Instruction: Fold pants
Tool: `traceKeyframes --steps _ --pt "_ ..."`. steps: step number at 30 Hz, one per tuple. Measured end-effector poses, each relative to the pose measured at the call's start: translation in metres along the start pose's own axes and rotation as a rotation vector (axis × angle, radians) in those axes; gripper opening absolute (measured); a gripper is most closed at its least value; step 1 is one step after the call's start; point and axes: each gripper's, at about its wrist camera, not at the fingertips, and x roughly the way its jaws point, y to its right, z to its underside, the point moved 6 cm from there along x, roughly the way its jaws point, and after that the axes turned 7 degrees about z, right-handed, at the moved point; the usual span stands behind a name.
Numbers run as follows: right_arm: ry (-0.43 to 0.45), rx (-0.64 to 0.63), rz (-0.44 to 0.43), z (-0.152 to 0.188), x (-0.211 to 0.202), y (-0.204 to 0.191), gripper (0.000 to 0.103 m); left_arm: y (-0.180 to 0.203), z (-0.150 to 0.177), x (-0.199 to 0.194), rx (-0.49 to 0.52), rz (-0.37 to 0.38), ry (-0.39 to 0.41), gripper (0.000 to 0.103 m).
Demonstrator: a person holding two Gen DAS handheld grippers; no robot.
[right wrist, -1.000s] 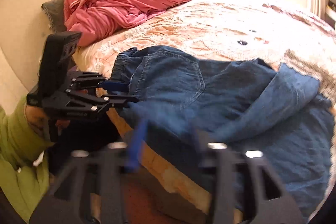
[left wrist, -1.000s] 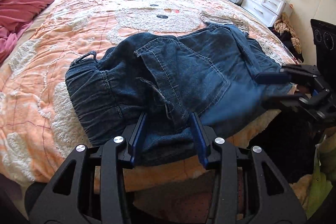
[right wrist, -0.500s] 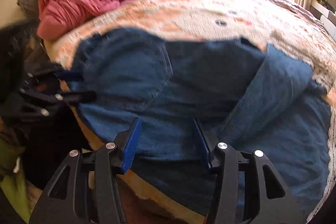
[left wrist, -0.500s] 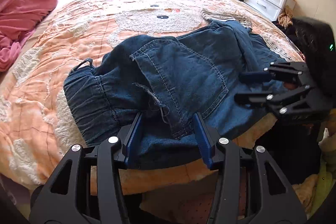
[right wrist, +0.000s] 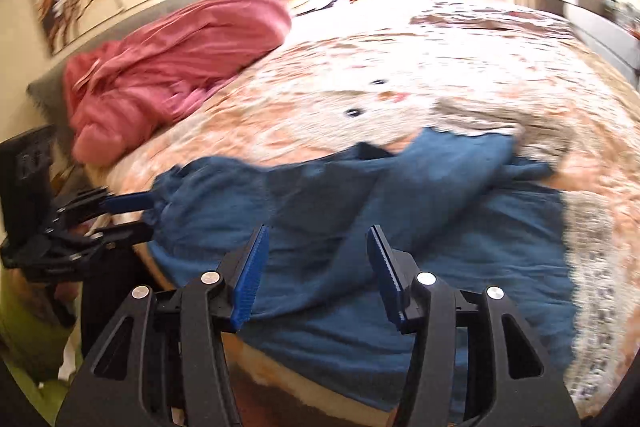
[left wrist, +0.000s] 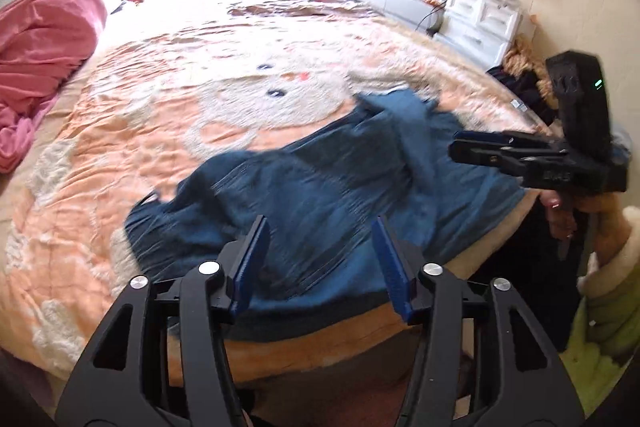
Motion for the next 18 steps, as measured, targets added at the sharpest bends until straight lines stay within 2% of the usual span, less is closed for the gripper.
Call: traceKeyframes --steps 2,7,10,11,14,18 --pt "-0.001 0.056 0.043 -0.002 -0.005 0.022 0.056 0.013 -0.011 0.009 0.018 0.042 -0.002 0.053" --pt "-0.011 0.135 0.138 -0.019 -0.004 0.063 0.064 0.043 -0.029 0.056 0.043 0.115 -0.066 0.053" --pt "-0.018 0.119 0.196 -0.038 0.009 0.078 0.068 0.055 -0.030 0.090 0.017 0.169 -0.130 0.053" --pt "-0.029 0.117 0.212 -0.044 0.014 0.082 0.068 0.060 -0.030 0.099 0.010 0.204 -0.142 0.053" --pt "-0.043 0.099 0.232 -0.065 0.034 0.084 0.068 0.065 -0.029 0.122 -0.015 0.245 -0.171 0.053" --pt "-0.076 0.044 0.271 -0.089 0.068 0.087 0.068 0.060 -0.028 0.147 -0.098 0.267 -0.191 0.041"
